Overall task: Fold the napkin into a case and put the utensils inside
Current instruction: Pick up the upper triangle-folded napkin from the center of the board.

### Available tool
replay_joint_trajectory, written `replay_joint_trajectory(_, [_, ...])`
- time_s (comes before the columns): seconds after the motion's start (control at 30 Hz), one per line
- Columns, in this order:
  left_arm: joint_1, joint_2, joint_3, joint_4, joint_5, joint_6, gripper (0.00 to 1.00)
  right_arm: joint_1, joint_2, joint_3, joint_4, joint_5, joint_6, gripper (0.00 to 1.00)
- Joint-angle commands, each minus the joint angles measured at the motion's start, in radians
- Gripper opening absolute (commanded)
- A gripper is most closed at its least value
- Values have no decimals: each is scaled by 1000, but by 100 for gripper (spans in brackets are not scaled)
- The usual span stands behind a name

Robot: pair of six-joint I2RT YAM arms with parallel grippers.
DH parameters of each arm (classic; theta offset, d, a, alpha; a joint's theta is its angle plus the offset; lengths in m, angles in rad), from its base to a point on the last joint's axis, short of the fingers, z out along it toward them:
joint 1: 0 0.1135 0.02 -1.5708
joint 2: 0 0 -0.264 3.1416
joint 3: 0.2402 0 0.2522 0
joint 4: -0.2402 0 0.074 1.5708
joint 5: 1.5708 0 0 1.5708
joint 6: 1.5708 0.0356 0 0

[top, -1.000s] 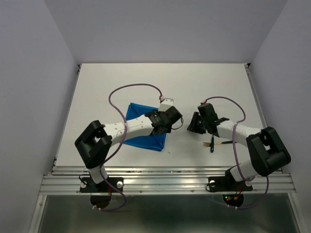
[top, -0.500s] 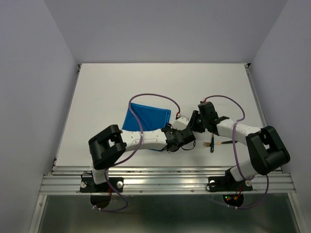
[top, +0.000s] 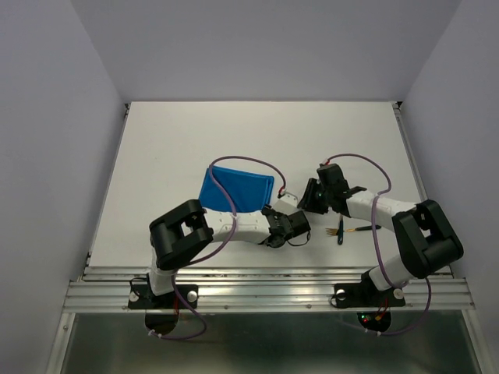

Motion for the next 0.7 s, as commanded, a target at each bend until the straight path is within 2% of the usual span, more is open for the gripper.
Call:
replay_joint_trajectory(0.0, [9, 29, -44, -45, -1, -32, 47, -5, 10, 39, 35, -8, -9, 38])
replay_joint_trajectory(0.17, [58, 11, -110, 54, 60, -4, 35, -5, 12, 39, 35, -5, -12, 38])
replay_joint_trajectory(0.23, [76, 0, -143, 105, 82, 17, 28, -5, 10, 37, 35, -10, -15, 38])
replay_joint_trajectory(0.4, [121, -43, -194, 182, 146, 68, 23, -5, -2, 39, 44, -92, -32, 39])
replay_joint_trajectory(0.43, [127, -58, -209, 203, 165, 80, 19, -5, -8, 31, 70, -120, -35, 46])
replay_joint_trajectory(0.47, [140, -69, -217, 215, 177, 85, 17, -5, -10, 30, 83, -152, -30, 50])
replay_joint_trajectory(0.6, [185, -147, -271, 295, 249, 117, 1, -5, 8, 27, 179, -321, 30, 62])
replay_joint_trajectory(0.67, [203, -207, -306, 353, 295, 135, 0, -5, 28, 37, 228, -352, 71, 70])
